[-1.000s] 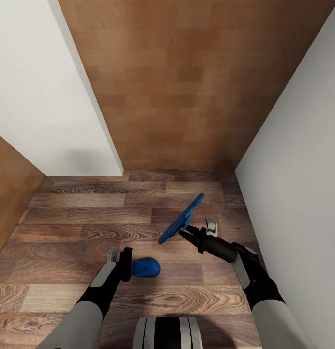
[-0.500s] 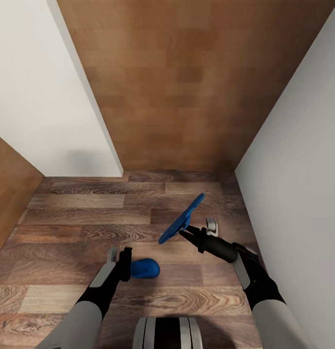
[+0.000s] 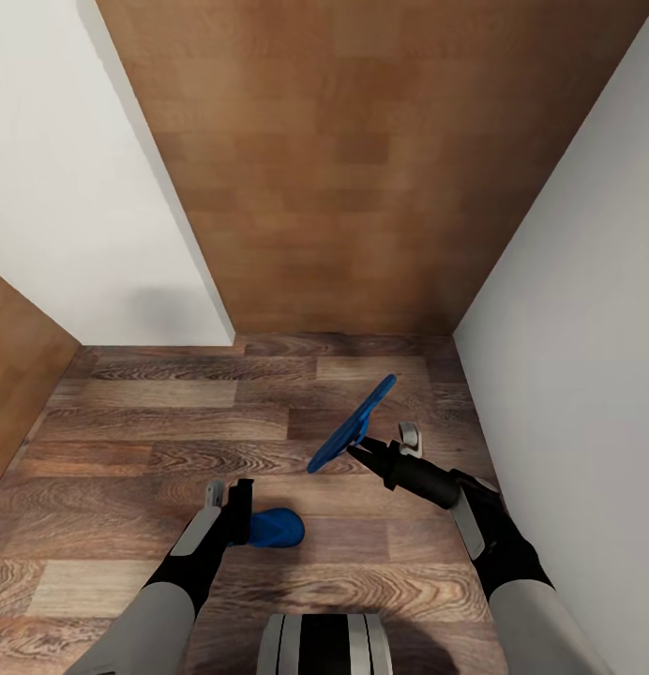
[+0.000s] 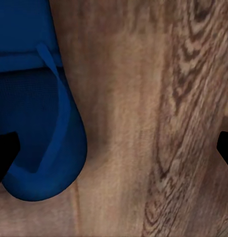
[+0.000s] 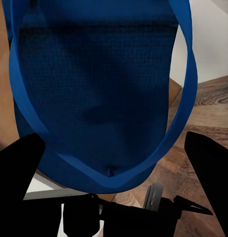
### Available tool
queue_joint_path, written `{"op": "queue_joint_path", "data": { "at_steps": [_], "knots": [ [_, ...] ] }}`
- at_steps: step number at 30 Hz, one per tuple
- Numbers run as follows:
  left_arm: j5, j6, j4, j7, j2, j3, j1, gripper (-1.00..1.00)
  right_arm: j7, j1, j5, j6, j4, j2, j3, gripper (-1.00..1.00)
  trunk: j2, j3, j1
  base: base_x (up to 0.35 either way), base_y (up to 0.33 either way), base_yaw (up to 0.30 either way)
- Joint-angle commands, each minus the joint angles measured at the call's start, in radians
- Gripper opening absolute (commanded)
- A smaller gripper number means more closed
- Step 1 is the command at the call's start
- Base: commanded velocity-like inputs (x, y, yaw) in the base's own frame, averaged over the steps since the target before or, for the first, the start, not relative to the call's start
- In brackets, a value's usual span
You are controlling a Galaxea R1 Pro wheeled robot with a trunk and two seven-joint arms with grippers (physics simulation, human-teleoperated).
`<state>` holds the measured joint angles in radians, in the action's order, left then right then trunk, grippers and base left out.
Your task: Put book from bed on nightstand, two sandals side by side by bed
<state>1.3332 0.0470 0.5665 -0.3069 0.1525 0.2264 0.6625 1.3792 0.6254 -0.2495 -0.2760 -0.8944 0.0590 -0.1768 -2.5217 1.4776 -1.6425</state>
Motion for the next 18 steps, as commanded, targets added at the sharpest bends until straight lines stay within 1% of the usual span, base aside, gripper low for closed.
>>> {"op": "queue_joint_path", "data": {
  "at_steps": [1, 11, 16, 18],
  "knots": [
    [0.004, 0.005, 0.002, -0.004, 0.001, 0.006, 0.000, 1.00, 0.004, 0.000, -0.001, -0.011, 0.000, 0.001, -0.003, -1.00, 0.000, 0.001, 0.000, 0.005, -0.003, 0.000],
    [0.004, 0.004, 0.002, -0.004, 0.001, 0.007, 0.000, 1.00, 0.004, 0.001, -0.001, -0.012, 0.000, 0.001, -0.003, -1.00, 0.000, 0.001, 0.000, 0.001, -0.001, 0.000],
    [0.005, 0.005, 0.003, -0.004, 0.000, 0.007, 0.000, 1.00, 0.004, 0.001, -0.001, -0.012, 0.000, 0.001, -0.004, -1.00, -0.001, 0.020, -0.002, 0.000, 0.000, 0.000],
    [0.006, 0.005, 0.003, -0.004, 0.000, 0.007, 0.000, 1.00, 0.004, 0.001, -0.001, -0.012, 0.000, 0.001, -0.004, -1.00, -0.001, 0.020, -0.002, 0.000, 0.000, 0.000]
  ]
}}
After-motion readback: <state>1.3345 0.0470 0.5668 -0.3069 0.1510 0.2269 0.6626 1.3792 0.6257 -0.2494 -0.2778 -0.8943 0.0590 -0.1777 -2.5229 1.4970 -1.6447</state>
